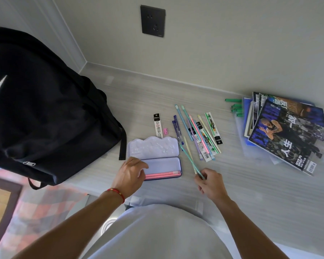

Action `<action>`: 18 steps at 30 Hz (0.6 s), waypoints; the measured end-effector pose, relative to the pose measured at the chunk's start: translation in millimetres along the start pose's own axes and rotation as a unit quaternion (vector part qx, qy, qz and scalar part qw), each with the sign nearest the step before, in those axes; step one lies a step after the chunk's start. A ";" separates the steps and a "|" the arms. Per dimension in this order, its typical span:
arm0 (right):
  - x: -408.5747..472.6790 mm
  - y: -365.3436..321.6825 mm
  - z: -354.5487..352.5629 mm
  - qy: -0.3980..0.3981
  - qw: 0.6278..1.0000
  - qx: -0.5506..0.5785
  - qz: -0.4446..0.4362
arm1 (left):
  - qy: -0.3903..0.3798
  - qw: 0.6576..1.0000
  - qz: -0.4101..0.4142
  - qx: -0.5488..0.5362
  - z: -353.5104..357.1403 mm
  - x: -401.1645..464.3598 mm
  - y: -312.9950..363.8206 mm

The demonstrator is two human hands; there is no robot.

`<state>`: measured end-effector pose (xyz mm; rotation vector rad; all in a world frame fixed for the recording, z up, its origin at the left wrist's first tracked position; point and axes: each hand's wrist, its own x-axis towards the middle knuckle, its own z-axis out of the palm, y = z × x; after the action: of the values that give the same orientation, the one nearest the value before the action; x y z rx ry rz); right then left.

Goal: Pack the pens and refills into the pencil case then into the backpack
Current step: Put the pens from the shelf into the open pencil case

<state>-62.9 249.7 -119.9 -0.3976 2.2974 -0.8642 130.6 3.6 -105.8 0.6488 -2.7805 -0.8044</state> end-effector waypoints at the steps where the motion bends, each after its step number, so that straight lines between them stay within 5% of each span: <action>1: -0.5 -0.4 1.3 -0.005 1.000 0.009 -0.001 | -0.005 1.000 0.004 -0.012 0.9 1.1 4.7; 10: -4.7 -4.8 7.5 0.002 0.998 0.056 -0.019 | -0.047 0.998 -0.012 -0.051 10.4 0.7 17.5; 13: -13.3 -27.5 10.8 -0.056 0.993 0.090 -0.049 | -0.088 0.993 -0.026 -0.077 9.0 7.3 27.8; 18: -20.8 -72.6 34.7 -0.217 0.966 0.105 -0.095 | -0.204 0.901 -0.201 -0.327 6.3 26.8 55.3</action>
<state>-20.6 189.4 -81.4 -0.6494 1.7686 -0.9914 85.1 36.3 -79.8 1.0031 -2.4316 -2.0441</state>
